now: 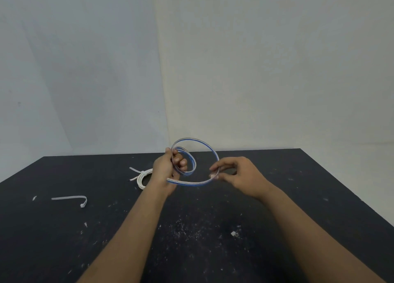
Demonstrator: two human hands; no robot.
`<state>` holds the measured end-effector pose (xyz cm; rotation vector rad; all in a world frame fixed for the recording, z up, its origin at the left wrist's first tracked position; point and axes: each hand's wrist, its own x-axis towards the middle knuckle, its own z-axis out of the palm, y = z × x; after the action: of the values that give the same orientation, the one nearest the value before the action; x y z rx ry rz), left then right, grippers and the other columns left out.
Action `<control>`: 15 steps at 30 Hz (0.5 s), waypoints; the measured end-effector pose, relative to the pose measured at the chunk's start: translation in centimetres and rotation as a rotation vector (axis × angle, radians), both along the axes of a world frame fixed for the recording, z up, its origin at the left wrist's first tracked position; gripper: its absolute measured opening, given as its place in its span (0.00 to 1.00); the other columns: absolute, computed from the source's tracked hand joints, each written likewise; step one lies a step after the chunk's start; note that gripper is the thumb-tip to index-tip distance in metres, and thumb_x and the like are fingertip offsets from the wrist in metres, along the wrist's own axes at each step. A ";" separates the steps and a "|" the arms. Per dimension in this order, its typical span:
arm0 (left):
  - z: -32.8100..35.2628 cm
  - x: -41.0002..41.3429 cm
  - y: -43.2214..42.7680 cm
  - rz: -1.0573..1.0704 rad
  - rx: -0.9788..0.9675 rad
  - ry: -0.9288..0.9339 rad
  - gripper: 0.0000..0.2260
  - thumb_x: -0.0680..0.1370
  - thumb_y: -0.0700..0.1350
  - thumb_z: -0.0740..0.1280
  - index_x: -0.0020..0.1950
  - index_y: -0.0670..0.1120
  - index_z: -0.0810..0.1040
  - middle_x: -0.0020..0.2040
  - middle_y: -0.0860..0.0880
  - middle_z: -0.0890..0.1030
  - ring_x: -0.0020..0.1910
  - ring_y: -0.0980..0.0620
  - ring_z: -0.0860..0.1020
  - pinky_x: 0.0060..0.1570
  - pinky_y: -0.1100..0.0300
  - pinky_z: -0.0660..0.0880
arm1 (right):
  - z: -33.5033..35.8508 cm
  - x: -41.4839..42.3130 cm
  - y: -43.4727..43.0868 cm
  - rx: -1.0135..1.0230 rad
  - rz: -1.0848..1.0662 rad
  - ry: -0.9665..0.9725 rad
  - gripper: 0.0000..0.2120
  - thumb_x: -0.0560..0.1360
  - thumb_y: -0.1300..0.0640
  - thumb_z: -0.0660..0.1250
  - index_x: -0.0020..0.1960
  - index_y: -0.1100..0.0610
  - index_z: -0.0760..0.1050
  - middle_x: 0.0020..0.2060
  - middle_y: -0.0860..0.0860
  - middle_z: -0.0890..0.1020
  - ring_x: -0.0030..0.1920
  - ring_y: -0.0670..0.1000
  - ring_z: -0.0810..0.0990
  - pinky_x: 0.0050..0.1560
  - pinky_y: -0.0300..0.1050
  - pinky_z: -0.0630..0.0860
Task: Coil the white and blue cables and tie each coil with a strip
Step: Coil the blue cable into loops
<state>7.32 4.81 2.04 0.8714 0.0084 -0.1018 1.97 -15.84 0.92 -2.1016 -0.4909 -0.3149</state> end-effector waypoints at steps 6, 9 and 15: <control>-0.2 -2.0 -3.6 0.009 0.125 -0.116 0.21 0.86 0.49 0.46 0.44 0.38 0.70 0.28 0.43 0.82 0.32 0.45 0.84 0.36 0.52 0.81 | -0.1 0.3 2.3 -0.298 -0.306 -0.069 0.20 0.70 0.34 0.69 0.28 0.48 0.78 0.22 0.51 0.76 0.25 0.48 0.70 0.28 0.43 0.67; -0.5 -2.4 -4.7 0.138 0.250 -0.103 0.20 0.86 0.49 0.47 0.42 0.40 0.70 0.27 0.45 0.80 0.26 0.50 0.82 0.26 0.58 0.79 | -0.2 0.2 3.2 -0.426 -0.292 -0.056 0.22 0.70 0.33 0.67 0.25 0.46 0.74 0.20 0.49 0.71 0.24 0.48 0.68 0.27 0.41 0.62; -0.4 -2.3 -4.7 0.085 0.302 0.000 0.17 0.85 0.46 0.51 0.38 0.44 0.68 0.24 0.50 0.68 0.17 0.56 0.61 0.20 0.65 0.58 | 0.6 0.0 3.0 -0.480 -0.219 -0.052 0.24 0.64 0.28 0.68 0.33 0.49 0.81 0.24 0.50 0.77 0.26 0.49 0.70 0.26 0.40 0.64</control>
<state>5.03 0.10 1.66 1.1710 0.0616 -0.0205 1.99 -12.80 1.56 -2.6289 -0.3930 -0.4088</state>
